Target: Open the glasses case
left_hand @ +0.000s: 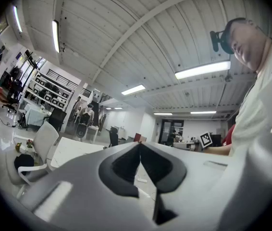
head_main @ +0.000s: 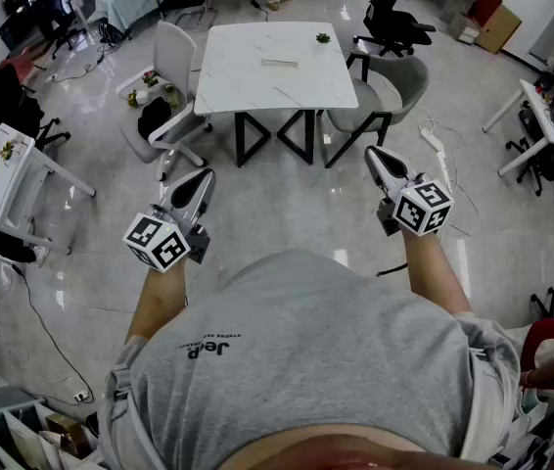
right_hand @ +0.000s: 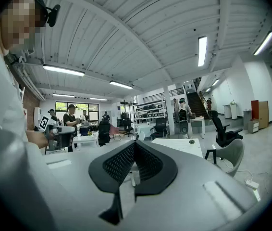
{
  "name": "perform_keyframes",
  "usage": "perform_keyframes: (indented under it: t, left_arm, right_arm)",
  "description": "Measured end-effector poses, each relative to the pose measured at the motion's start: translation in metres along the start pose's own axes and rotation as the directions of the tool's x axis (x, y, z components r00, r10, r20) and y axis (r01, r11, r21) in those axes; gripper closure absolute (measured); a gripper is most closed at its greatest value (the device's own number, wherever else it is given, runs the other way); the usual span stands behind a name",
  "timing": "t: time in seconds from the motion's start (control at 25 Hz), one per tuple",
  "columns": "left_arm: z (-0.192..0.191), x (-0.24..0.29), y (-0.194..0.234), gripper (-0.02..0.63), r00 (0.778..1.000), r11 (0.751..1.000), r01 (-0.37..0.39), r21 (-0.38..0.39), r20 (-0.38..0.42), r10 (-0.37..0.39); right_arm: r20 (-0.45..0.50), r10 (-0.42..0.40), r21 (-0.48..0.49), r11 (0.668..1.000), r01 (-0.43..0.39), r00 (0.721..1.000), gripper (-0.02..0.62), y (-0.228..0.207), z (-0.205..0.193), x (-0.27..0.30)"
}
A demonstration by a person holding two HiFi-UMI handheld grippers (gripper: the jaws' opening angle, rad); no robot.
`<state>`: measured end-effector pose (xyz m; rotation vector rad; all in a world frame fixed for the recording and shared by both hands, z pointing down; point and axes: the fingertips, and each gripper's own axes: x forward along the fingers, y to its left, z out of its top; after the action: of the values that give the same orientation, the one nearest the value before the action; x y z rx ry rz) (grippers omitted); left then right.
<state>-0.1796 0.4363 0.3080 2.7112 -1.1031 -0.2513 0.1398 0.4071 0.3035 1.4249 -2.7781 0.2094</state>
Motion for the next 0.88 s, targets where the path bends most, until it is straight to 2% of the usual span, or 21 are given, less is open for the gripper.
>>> perform_keyframes:
  t: [0.44, 0.8, 0.84, 0.88]
  left_arm:
    - [0.002, 0.01, 0.001, 0.548, 1.0, 1.0, 0.003, -0.003, -0.001, -0.003]
    - [0.002, 0.044, -0.024, 0.548, 1.0, 1.0, -0.009, 0.021, -0.001, 0.009]
    - [0.001, 0.049, -0.028, 0.548, 1.0, 1.0, -0.012, 0.023, 0.0, 0.012]
    - [0.0, 0.054, -0.032, 0.548, 1.0, 1.0, -0.015, 0.025, 0.0, 0.015]
  right_arm:
    - [-0.002, 0.001, -0.028, 1.0, -0.001, 1.0, 0.592, -0.004, 0.004, 0.005]
    - [0.048, 0.054, -0.051, 0.997, -0.051, 0.997, 0.586, -0.029, 0.019, -0.01]
    - [0.056, 0.071, -0.049, 0.996, -0.068, 0.996, 0.561, -0.033, 0.021, -0.013]
    - [0.064, 0.09, -0.051, 0.995, -0.087, 0.994, 0.458, -0.036, 0.022, -0.015]
